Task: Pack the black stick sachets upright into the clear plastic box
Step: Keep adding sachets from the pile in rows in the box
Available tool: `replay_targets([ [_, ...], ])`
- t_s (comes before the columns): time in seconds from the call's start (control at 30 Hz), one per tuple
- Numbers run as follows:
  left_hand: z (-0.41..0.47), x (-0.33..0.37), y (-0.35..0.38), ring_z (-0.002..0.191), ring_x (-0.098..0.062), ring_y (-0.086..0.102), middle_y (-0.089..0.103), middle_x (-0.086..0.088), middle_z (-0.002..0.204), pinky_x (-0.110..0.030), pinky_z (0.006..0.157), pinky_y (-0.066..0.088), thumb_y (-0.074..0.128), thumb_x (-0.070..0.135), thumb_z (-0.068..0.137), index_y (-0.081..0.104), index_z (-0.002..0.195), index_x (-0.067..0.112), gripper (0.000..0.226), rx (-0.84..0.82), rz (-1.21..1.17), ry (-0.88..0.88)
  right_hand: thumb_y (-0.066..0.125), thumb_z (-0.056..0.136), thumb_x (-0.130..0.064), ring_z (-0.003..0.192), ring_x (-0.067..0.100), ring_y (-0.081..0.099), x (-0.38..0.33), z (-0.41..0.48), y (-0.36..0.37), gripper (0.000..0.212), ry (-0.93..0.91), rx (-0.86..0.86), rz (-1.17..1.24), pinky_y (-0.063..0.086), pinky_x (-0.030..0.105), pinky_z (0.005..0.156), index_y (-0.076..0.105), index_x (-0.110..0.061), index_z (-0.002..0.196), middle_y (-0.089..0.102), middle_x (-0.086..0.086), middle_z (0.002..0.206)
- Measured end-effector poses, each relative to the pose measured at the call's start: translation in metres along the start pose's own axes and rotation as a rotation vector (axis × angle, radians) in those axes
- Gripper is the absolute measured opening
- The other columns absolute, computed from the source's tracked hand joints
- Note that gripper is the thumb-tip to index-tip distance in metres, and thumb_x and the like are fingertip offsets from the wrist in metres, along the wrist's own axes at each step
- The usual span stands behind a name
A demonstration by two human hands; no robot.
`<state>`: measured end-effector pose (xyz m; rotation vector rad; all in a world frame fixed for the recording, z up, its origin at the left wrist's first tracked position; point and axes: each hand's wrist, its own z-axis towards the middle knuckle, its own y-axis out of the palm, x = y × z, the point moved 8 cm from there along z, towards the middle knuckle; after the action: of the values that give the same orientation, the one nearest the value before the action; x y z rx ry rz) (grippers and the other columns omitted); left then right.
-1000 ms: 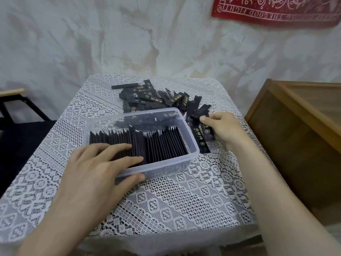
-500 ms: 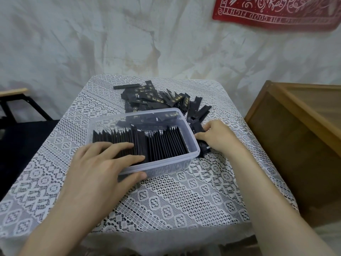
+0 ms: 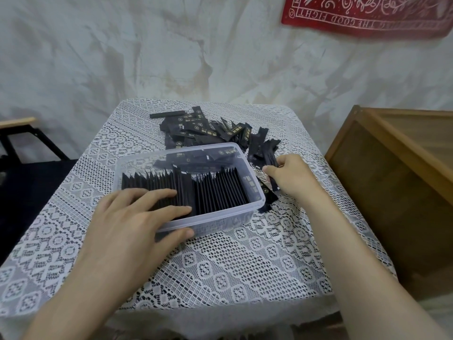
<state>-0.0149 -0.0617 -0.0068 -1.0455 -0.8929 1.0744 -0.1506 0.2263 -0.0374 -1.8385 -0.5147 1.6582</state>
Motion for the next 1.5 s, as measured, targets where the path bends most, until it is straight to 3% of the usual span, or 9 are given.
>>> replay_targets([
  [0.13,0.000,0.001,-0.001,0.110,-0.021,0.059,0.065,0.019,0.128,-0.044,0.095,0.038,0.037,0.077,0.083,0.071,0.113,0.049,0.054,0.006,-0.002,0.001,0.079,0.087,-0.031,0.062,0.021,0.058,-0.002,0.000,0.005,0.022,-0.026,-0.103,0.125,0.051,0.038,0.064,0.065,-0.015,0.082,0.062,0.002,0.067],
  [0.23,0.000,0.001,-0.001,0.110,-0.021,0.059,0.064,0.019,0.128,-0.045,0.096,0.038,0.037,0.077,0.082,0.071,0.114,0.049,0.054,0.003,-0.003,-0.001,0.084,0.080,-0.043,0.058,0.014,0.051,-0.001,-0.003,0.015,0.031,-0.039,-0.187,-0.040,0.036,0.030,0.056,0.063,-0.021,0.089,0.060,-0.005,0.068],
  [0.33,0.000,0.000,0.000,0.110,-0.022,0.059,0.064,0.020,0.128,-0.045,0.095,0.038,0.038,0.077,0.082,0.071,0.114,0.050,0.053,-0.002,-0.007,-0.002,0.077,0.079,-0.060,0.078,0.016,0.060,0.000,-0.004,0.011,0.038,-0.054,-0.100,-0.169,0.039,0.031,0.063,0.064,-0.027,0.091,0.067,-0.004,0.087],
  [0.5,0.001,0.000,0.000,0.110,-0.022,0.059,0.064,0.020,0.128,-0.044,0.095,0.038,0.036,0.078,0.082,0.071,0.113,0.050,0.054,0.003,0.003,-0.002,0.079,0.079,-0.056,0.097,0.023,0.061,-0.007,-0.007,0.017,0.042,-0.074,-0.140,-0.210,0.046,0.033,0.077,0.065,-0.025,0.104,0.066,-0.003,0.100],
  [0.77,0.000,-0.001,0.001,0.110,-0.022,0.059,0.064,0.020,0.128,-0.044,0.095,0.038,0.036,0.077,0.083,0.072,0.113,0.050,0.054,0.008,-0.001,0.001,0.077,0.086,-0.043,0.058,0.020,0.038,-0.010,-0.009,0.025,0.047,-0.096,-0.192,-0.210,0.027,0.032,0.055,0.042,-0.021,0.064,0.044,-0.004,0.058],
  [0.97,0.001,0.000,0.000,0.110,-0.022,0.060,0.064,0.020,0.128,-0.044,0.095,0.037,0.037,0.077,0.083,0.071,0.113,0.050,0.054,0.012,-0.001,0.003,0.077,0.087,-0.038,0.056,0.020,0.054,-0.004,-0.003,0.005,0.033,-0.044,-0.080,-0.082,0.040,0.032,0.061,0.060,-0.015,0.070,0.060,-0.003,0.052],
  [1.27,0.000,0.000,0.000,0.109,-0.022,0.059,0.065,0.020,0.127,-0.044,0.094,0.038,0.038,0.076,0.082,0.071,0.113,0.050,0.052,0.013,-0.002,0.004,0.078,0.085,-0.047,0.063,0.020,0.051,-0.002,-0.001,0.000,0.031,-0.054,-0.008,-0.037,0.036,0.032,0.062,0.064,-0.020,0.078,0.056,-0.003,0.066],
  [1.37,0.000,0.000,0.000,0.109,-0.022,0.059,0.064,0.020,0.127,-0.044,0.093,0.038,0.038,0.076,0.082,0.071,0.113,0.050,0.052,0.011,-0.001,0.002,0.080,0.084,-0.042,0.057,0.019,0.048,-0.008,-0.006,0.007,0.033,-0.089,-0.127,0.082,0.038,0.032,0.063,0.064,-0.016,0.075,0.055,0.001,0.063],
  [1.5,0.000,0.000,0.001,0.111,-0.022,0.059,0.064,0.020,0.128,-0.044,0.095,0.037,0.037,0.077,0.082,0.071,0.113,0.050,0.054,0.006,0.003,-0.001,0.074,0.087,-0.052,0.059,0.017,0.044,-0.009,-0.014,0.016,0.042,-0.109,-0.136,-0.130,0.032,0.030,0.058,0.059,-0.015,0.075,0.053,-0.001,0.066],
])
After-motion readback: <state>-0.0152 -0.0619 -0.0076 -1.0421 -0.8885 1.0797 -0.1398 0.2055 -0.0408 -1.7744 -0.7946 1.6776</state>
